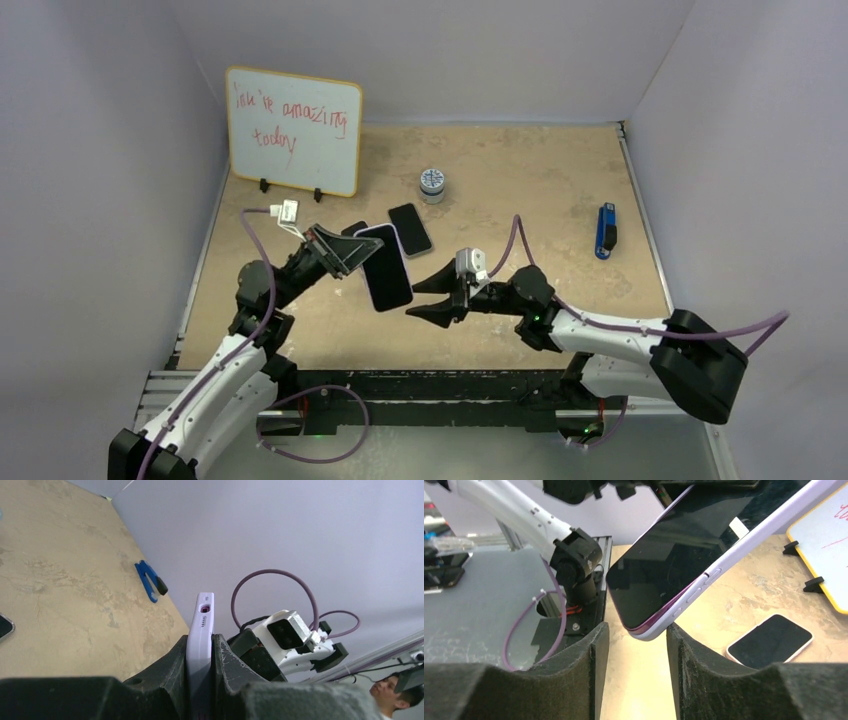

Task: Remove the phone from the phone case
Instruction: Remove the phone case from the phone, then place the phone case at the center of the board.

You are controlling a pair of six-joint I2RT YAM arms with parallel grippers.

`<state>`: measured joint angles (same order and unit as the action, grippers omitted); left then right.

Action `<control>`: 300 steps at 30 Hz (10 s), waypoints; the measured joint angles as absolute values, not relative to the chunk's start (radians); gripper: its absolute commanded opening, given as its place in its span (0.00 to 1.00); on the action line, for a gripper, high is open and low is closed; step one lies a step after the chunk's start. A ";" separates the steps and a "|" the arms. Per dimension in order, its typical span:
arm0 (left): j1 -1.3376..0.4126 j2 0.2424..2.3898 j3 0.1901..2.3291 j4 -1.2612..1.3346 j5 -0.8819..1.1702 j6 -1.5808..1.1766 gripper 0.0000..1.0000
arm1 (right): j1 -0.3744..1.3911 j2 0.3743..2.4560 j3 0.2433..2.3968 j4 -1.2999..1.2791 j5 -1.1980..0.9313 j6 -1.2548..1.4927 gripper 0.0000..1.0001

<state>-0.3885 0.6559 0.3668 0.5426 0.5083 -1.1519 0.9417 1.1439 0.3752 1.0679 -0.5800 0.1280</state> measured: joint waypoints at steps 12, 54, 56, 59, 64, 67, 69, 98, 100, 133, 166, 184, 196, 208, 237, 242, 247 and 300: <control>-0.389 0.640 0.229 0.770 0.315 -1.332 0.00 | 0.942 1.317 0.342 1.426 -0.455 0.397 0.47; -0.389 0.636 0.181 0.912 0.343 -1.448 0.00 | 0.942 1.293 0.306 1.510 -0.441 0.506 0.41; -0.389 0.635 0.181 0.912 0.345 -1.448 0.00 | 0.942 1.293 0.307 1.510 -0.442 0.508 0.41; -0.389 0.630 0.181 0.911 0.346 -1.448 0.00 | 0.942 1.295 0.307 1.510 -0.444 0.513 0.41; -0.389 0.626 0.181 0.911 0.348 -1.447 0.00 | 0.942 1.296 0.314 1.510 -0.455 0.522 0.41; -0.390 0.626 0.181 0.910 0.353 -1.447 0.00 | 0.942 1.301 0.316 1.512 -0.459 0.528 0.41; -0.390 0.629 0.181 0.911 0.355 -1.447 0.00 | 0.942 1.306 0.318 1.512 -0.461 0.532 0.40; -0.389 0.688 0.144 1.008 0.307 -1.485 0.00 | 0.902 1.355 0.326 1.523 -0.455 0.560 0.15; -0.389 0.688 0.144 1.011 0.303 -1.485 0.00 | 0.900 1.355 0.329 1.517 -0.454 0.560 0.15; -0.624 0.929 0.144 1.263 0.014 -1.400 0.00 | 0.870 1.333 0.311 1.439 -0.371 0.723 0.17; -0.736 1.239 0.182 1.354 0.019 -1.340 0.00 | 0.794 1.203 0.251 1.242 -0.275 0.736 0.22; -0.751 1.347 0.326 0.986 0.026 -1.183 0.44 | 0.768 1.150 0.190 1.015 -0.168 0.825 0.00; -0.769 1.284 0.388 0.640 -0.015 -0.987 0.53 | 0.765 1.172 0.187 0.918 -0.087 0.872 0.00; -0.791 1.147 0.514 0.277 -0.085 -0.707 0.64 | 0.738 1.323 0.187 0.889 -0.036 0.964 0.00; -1.370 1.403 0.621 0.212 -0.584 0.115 0.68 | 0.712 1.344 0.226 0.806 -0.073 1.028 0.00; -1.371 1.414 0.621 0.258 -0.644 0.170 0.67 | 0.712 1.344 0.226 0.806 -0.075 1.033 0.00; -1.372 1.456 0.623 0.305 -0.672 0.202 0.66 | 0.711 1.343 0.226 0.806 -0.078 1.037 0.00; -1.546 1.266 0.691 0.231 -0.850 0.219 0.07 | 0.515 1.264 0.415 0.494 0.122 0.808 0.00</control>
